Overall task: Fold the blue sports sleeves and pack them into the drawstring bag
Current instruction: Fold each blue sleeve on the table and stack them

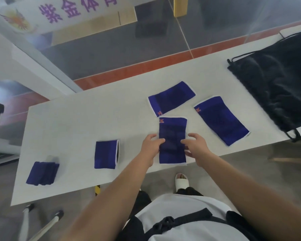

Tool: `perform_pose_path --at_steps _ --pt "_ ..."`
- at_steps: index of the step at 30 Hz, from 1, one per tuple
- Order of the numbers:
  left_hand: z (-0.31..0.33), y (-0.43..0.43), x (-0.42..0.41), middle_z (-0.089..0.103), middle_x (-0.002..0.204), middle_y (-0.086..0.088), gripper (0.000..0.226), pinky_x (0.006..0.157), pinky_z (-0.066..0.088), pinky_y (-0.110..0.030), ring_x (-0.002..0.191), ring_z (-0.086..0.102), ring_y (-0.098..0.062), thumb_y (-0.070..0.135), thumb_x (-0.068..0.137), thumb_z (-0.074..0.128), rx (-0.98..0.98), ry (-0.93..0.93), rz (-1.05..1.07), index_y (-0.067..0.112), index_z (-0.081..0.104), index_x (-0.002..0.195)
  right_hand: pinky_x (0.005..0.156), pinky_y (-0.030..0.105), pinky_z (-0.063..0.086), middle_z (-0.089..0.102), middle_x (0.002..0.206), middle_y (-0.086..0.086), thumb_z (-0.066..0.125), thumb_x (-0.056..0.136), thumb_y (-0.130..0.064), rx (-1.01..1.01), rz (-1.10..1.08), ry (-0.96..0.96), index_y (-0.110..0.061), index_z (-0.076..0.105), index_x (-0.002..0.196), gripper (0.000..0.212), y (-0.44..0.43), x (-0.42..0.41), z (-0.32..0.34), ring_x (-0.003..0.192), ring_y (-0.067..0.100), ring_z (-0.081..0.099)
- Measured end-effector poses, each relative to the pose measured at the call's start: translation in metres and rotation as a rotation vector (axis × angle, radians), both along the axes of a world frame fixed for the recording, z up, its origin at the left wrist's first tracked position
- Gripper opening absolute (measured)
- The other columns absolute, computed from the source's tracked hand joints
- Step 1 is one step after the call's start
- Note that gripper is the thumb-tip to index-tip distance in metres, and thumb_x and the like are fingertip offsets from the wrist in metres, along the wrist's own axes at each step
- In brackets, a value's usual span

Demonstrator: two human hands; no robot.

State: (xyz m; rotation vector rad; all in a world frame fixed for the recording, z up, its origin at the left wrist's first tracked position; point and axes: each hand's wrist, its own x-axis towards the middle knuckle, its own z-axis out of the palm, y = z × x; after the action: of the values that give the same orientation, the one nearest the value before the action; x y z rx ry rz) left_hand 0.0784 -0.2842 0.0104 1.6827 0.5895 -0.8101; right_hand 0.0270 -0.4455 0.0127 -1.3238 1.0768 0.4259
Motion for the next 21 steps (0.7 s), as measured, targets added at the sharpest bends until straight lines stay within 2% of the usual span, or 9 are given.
perform_pose_path --at_steps 3,6,8,13,16,18,21 --pt "-0.001 0.004 -0.003 0.065 0.123 -0.010 0.040 0.070 0.051 -0.025 0.106 0.066 -0.025 0.011 0.093 0.063 -0.008 -0.051 0.020 0.020 0.054 0.131 0.076 0.034 0.054 0.065 0.117 0.013 0.068 0.091 -0.011 0.011 -0.009 -0.021 -0.015 0.053 0.134 0.045 -0.007 -0.006 -0.008 0.097 0.026 0.065" --pt "0.001 0.008 -0.007 0.072 0.119 -0.010 0.031 0.072 0.055 -0.029 0.101 0.070 -0.026 0.012 0.096 0.060 -0.089 0.021 -0.018 0.014 0.062 0.127 0.080 0.037 0.055 0.071 0.104 0.010 0.070 0.089 -0.011 0.110 -0.050 -0.021 -0.007 0.060 0.125 0.037 -0.013 -0.010 -0.008 0.085 0.024 0.066" --pt "0.005 0.009 -0.010 0.074 0.117 -0.009 0.026 0.071 0.056 -0.031 0.097 0.071 -0.025 0.015 0.097 0.060 -0.151 0.074 -0.015 0.012 0.066 0.123 0.084 0.041 0.056 0.072 0.105 0.010 0.071 0.089 -0.011 0.187 -0.040 -0.013 -0.007 0.062 0.121 0.033 -0.014 -0.010 -0.004 0.089 0.026 0.068" --pt "0.020 0.012 -0.010 0.073 0.112 -0.009 0.021 0.071 0.057 -0.035 0.092 0.070 -0.023 0.010 0.097 0.059 -0.157 0.100 -0.036 0.013 0.065 0.117 0.072 0.037 0.058 0.073 0.111 0.010 0.067 0.091 -0.007 0.208 -0.001 -0.065 -0.009 0.062 0.124 0.033 -0.012 -0.013 0.006 0.091 0.026 0.071" --pt "0.040 0.015 -0.004 0.075 0.107 -0.006 0.023 0.070 0.058 -0.034 0.089 0.072 -0.020 0.008 0.096 0.058 -0.181 0.047 -0.073 0.013 0.065 0.118 0.068 0.034 0.059 0.075 0.108 0.008 0.059 0.096 -0.006 0.129 0.076 -0.212 -0.013 0.069 0.113 0.021 -0.010 -0.011 0.036 0.087 0.023 0.072" --pt "0.065 0.018 0.001 0.076 0.104 -0.005 0.026 0.069 0.059 -0.034 0.086 0.073 -0.019 0.006 0.095 0.058 -0.254 -0.020 -0.084 0.011 0.064 0.120 0.064 0.030 0.060 0.077 0.101 0.005 0.056 0.097 -0.002 0.110 0.095 -0.378 -0.016 0.071 0.109 0.023 -0.009 -0.012 0.066 0.084 0.020 0.073" --pt "0.108 0.030 0.006 0.073 0.114 -0.009 0.030 0.076 0.060 -0.039 0.095 0.072 -0.022 0.003 0.096 0.058 -0.466 -0.144 -0.115 0.007 0.062 0.126 0.074 0.038 0.062 0.075 0.110 0.007 0.053 0.096 0.006 0.136 0.149 -0.683 -0.011 0.071 0.114 0.031 -0.015 -0.019 0.108 0.097 0.023 0.072"
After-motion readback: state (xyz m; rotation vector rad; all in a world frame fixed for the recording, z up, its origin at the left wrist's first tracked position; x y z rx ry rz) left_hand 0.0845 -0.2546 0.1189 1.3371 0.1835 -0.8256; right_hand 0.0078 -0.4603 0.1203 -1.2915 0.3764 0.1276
